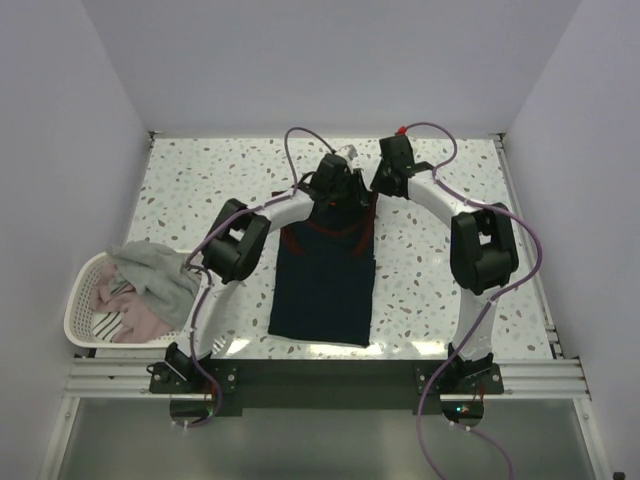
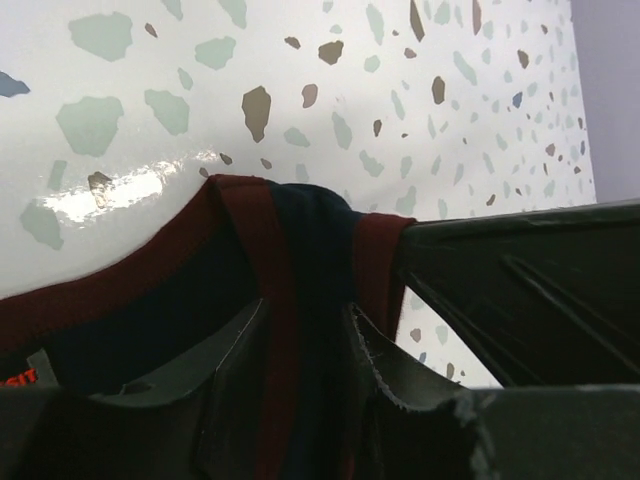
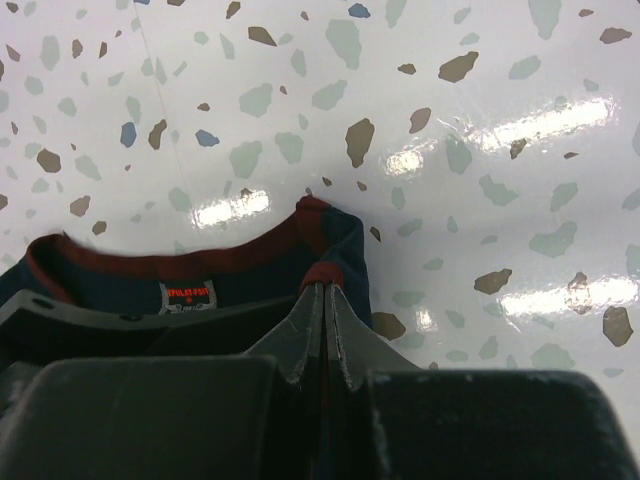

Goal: Fold and stack the tank tops
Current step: Fold the tank top

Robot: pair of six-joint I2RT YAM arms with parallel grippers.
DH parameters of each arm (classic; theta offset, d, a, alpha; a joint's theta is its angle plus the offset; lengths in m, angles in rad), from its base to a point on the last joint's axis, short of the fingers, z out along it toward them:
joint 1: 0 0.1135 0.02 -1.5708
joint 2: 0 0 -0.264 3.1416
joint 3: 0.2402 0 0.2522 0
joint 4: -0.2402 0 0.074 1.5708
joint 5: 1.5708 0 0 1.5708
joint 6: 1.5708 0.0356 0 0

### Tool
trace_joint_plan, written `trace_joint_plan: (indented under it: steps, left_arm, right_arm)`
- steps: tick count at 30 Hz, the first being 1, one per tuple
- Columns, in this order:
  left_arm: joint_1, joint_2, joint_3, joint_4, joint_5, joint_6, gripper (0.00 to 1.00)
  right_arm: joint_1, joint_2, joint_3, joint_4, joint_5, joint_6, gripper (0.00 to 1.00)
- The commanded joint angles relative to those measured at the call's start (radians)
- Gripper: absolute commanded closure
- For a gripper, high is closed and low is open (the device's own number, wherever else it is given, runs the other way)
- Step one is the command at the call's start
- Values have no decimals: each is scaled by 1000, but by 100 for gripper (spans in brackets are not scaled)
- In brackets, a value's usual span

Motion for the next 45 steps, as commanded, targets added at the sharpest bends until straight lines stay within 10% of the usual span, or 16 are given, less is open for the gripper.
trace_joint_plan:
  steps: [1,20,40,45]
  left_arm:
    - [22,-123,-37,70,5,13,60]
    - [110,-440,-416,21,-199,-66,60]
    - [142,-540,-494,-21,-205,-33,61]
    - [156,-588,-514,-64,-210,-27,60]
  right_arm:
    - [0,-17,34,14,29,-15,100]
    - [71,185,254,-41,99,-21,100]
    - [112,360,352,-49,138,-26,100]
    - [111,343,340,-35,115,-52,70]
